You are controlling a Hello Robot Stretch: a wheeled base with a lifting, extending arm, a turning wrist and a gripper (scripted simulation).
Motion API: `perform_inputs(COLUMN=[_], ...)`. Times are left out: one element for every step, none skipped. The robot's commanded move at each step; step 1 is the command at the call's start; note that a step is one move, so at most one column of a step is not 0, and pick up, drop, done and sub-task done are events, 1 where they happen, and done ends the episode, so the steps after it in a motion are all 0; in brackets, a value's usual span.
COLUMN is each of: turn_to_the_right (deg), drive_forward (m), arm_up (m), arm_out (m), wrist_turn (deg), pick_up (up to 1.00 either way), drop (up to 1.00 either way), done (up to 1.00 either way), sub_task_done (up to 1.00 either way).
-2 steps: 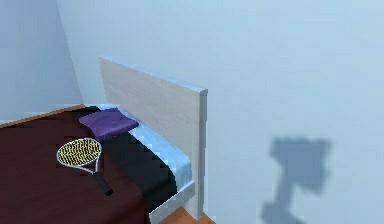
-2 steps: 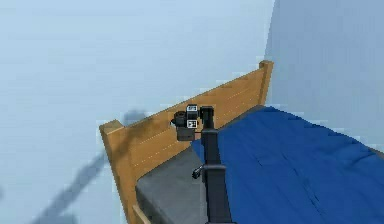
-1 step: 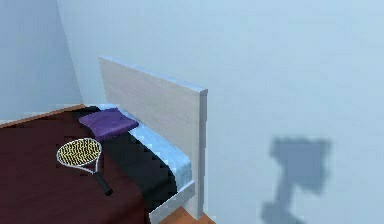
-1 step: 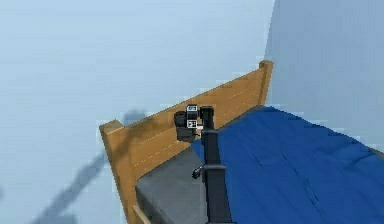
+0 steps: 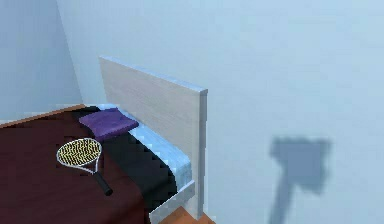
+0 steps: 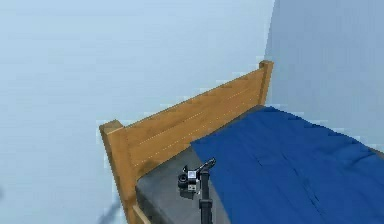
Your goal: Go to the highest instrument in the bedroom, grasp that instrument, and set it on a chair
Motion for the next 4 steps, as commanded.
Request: perform_inputs(turn_to_the_right=[0.0,0.0,0.0,0.0], drive_forward=[0.00,0.00,0.00,0.00], arm_up=[0.00,0.10,0.40,0.00], arm_out=[0.00,0.00,0.00,0.00], wrist_turn=[0.0,0.0,0.0,-45.0], pick_up=[1.00,0.00,0.00,0.00], drop=[0.00,0.00,0.00,0.00], done=[0.00,0.00,0.00,0.00], sub_task_done=[0.00,0.00,0.00,0.00])
